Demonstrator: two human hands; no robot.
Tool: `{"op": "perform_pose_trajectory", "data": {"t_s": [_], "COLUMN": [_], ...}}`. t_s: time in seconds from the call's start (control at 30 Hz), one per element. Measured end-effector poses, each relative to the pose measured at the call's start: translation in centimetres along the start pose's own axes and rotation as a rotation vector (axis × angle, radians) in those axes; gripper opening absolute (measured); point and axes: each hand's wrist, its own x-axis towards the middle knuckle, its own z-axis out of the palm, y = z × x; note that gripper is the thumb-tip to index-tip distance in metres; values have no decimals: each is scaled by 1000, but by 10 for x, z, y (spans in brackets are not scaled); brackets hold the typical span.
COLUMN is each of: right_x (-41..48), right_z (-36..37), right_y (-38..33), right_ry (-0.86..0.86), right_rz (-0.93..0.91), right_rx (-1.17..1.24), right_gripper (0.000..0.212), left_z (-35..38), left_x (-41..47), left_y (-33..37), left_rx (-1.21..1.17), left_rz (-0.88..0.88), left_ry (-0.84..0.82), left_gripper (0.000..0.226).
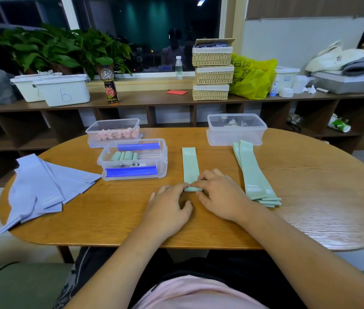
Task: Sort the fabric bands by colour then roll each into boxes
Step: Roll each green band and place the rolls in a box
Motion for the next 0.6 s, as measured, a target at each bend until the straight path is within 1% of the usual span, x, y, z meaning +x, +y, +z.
{"op": "perform_pose_trajectory", "data": {"t_s": [0.1,0.2,0.37,0.47,0.53,0.6], "right_x": [-3,-7,-5,2,9,15], "right_z": [0,1,3,2,1,3], "right_y": [-1,-2,1,3,6,8], "right_ry": [63,160,112,106,100,102], "right_rz": [12,26,10,15,25,40], "right_rx": [10,119,113,108,105,106], "right_gripper": [43,30,36,35,34,33], "left_z": [-2,-1,1,0,0,1], "left_x": [4,9,18,25,30,31], "left_y": [2,1,-2,-4,-5,-7], "left_rx": [11,31,14,-18,-92,-193], "left_rz": [-4,13,1,-23,-50,-90], "left_ry": [-9,-16,-40,-57,-50,-8], "left_gripper": [53,53,56,60,63,64]}}
